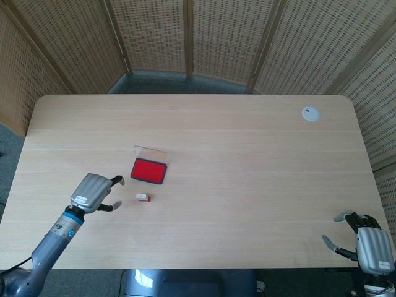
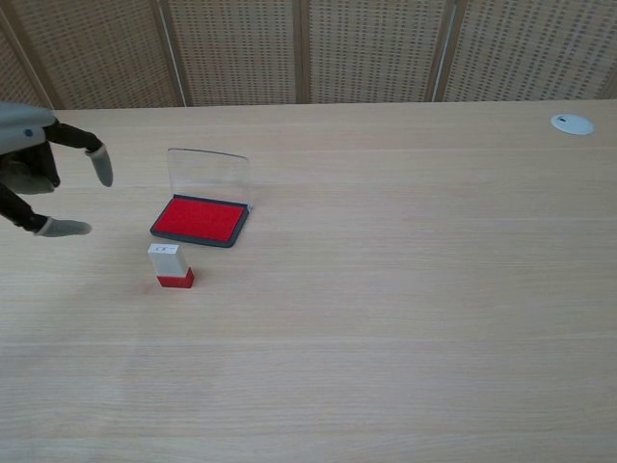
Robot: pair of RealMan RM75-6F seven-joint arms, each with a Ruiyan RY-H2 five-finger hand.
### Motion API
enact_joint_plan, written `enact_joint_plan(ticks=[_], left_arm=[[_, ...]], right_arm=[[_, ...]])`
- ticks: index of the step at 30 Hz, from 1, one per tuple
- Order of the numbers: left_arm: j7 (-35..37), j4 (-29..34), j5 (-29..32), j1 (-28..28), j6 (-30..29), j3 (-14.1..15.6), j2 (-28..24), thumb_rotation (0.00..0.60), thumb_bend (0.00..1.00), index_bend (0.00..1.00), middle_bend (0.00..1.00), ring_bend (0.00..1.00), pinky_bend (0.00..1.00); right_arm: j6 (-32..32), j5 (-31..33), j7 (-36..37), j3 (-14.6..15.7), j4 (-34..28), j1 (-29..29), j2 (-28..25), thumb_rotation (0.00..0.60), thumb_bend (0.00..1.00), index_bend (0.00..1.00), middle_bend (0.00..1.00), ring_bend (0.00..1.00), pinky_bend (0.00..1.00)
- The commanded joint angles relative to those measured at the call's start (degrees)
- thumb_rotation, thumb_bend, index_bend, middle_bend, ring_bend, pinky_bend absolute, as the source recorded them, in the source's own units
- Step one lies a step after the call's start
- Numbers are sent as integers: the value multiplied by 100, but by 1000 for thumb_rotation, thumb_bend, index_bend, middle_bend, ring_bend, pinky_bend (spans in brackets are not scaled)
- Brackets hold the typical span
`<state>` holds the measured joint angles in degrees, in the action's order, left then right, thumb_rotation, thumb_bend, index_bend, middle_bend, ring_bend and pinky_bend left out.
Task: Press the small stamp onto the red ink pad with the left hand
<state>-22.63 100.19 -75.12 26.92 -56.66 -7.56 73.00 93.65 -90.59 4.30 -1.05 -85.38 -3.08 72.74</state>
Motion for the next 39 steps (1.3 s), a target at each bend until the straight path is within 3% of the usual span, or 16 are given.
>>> enact_joint_plan(ticks=[1,5,11,39], left_arm=[[-144,-107,258,217,203,-50,231,529,260,380,1000,1000,1000],[-263,-278,457,368,292,-5,470,526,272,446,1000,1000,1000],[-360,-429,660,478,344,108,663,525,272,469,1000,1000,1000],[-419,-1267,1246,1058,630,225,1312,529,271,471,1000,1000,1000]], right_arm=[[-9,16,1,-9,19,-1,11,422,222,436,409,405,293],[-17,37,7,-20,47,-7,25,427,222,436,409,405,293],[-27,65,19,-31,81,-18,38,426,221,436,409,405,293],[-97,206,-103,-97,84,-41,51,423,222,436,408,409,295]])
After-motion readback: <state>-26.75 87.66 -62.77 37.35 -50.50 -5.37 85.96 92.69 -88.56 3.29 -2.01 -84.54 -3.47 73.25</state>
